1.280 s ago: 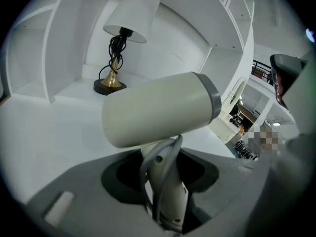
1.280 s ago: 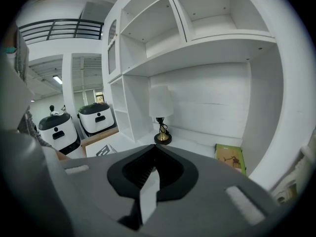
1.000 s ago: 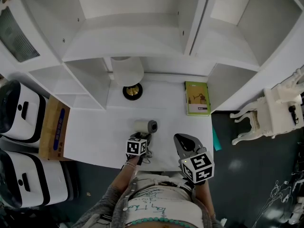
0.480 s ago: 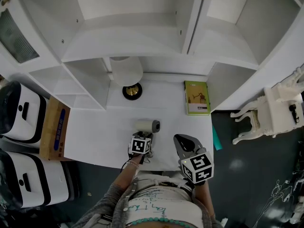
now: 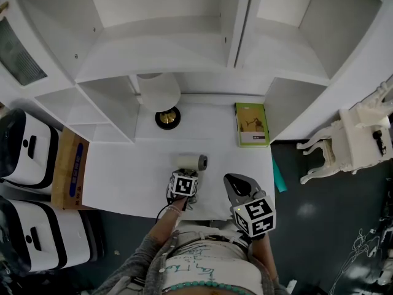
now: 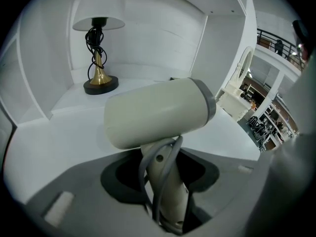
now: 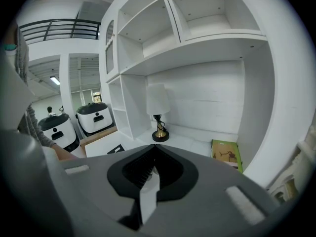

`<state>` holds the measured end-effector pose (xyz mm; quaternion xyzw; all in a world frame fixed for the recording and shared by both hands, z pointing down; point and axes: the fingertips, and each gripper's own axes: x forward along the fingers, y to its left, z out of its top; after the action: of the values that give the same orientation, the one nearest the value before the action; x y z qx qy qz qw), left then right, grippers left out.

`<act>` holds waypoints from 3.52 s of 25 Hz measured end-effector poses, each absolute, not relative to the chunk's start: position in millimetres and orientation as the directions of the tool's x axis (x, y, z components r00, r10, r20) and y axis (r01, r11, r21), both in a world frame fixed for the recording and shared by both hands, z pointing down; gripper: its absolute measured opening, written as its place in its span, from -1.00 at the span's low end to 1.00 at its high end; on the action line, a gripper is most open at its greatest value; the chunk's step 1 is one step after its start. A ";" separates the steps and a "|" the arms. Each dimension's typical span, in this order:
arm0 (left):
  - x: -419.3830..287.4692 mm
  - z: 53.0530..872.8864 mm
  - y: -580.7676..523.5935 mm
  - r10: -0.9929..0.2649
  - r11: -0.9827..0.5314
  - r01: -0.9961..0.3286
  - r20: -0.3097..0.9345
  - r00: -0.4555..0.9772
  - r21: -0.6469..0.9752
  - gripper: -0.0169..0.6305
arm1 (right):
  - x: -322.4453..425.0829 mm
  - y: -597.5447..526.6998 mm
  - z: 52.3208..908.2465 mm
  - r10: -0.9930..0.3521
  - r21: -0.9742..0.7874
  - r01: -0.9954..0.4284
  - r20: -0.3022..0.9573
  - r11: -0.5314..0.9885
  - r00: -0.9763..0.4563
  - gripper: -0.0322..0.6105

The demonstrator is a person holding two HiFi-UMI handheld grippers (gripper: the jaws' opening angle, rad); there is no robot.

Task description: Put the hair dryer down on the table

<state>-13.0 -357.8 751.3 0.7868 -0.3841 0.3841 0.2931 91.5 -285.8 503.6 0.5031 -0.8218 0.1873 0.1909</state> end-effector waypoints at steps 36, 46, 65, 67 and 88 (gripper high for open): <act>13.3 773.5 -342.8 -0.266 -0.709 -0.703 0.907 0.328 0.047 -0.34 | 116.8 -259.0 514.0 -0.771 -0.138 -0.926 0.519 0.351 -0.370 -0.81; 13.8 774.9 -342.0 -0.256 -0.716 -0.697 0.911 0.322 0.045 -0.32 | 123.0 -248.9 516.7 -0.774 -0.141 -0.933 0.525 0.331 -0.354 -0.81; 14.8 777.0 -342.4 -0.220 -0.725 -0.687 0.925 0.311 0.058 -0.30 | 120.4 -230.5 525.9 -0.758 -0.151 -0.930 0.544 0.335 -0.361 -0.81; 14.9 777.1 -342.5 -0.223 -0.727 -0.684 0.923 0.314 0.057 -0.30 | 119.6 -229.6 526.5 -0.757 -0.153 -0.929 0.543 0.336 -0.363 -0.81; 7.6 749.2 -338.0 -0.277 -0.740 -0.669 0.878 0.390 0.064 -0.17 | 123.1 -219.8 520.5 -0.755 -0.143 -0.920 0.534 0.364 -0.382 -0.81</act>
<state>7.6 -338.0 749.2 0.8071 -0.2932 0.4677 0.2095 123.1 -219.8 520.5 0.5214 -0.8031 0.2143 0.1932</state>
